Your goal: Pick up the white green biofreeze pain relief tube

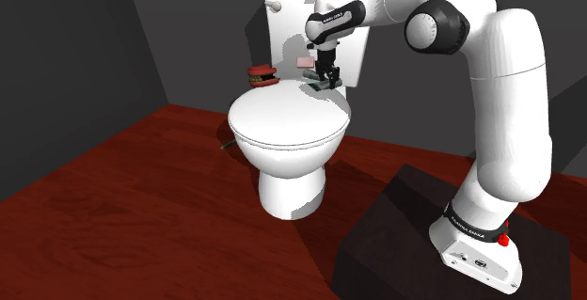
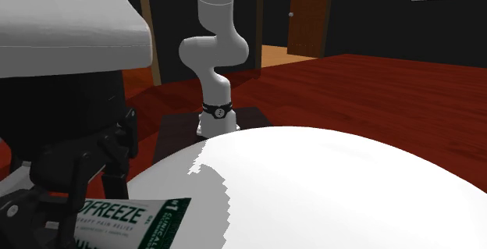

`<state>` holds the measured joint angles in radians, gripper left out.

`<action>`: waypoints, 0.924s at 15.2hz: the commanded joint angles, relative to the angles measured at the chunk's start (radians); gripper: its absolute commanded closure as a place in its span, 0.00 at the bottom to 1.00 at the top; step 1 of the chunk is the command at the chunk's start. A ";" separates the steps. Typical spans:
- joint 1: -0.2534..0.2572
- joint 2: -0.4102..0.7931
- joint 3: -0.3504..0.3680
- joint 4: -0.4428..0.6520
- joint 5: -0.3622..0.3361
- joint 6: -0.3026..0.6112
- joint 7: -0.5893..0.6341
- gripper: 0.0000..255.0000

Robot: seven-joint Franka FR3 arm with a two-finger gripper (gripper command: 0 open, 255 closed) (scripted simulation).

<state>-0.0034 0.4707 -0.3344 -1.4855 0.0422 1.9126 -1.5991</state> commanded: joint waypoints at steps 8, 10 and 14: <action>0.000 -0.005 -0.001 0.019 -0.001 -0.024 -0.001 1.00; -0.001 -0.009 -0.002 0.040 -0.003 -0.048 -0.002 1.00; -0.003 -0.016 -0.004 0.084 -0.005 -0.099 -0.004 1.00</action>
<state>-0.0035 0.4539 -0.3374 -1.4173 0.0372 1.8284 -1.5998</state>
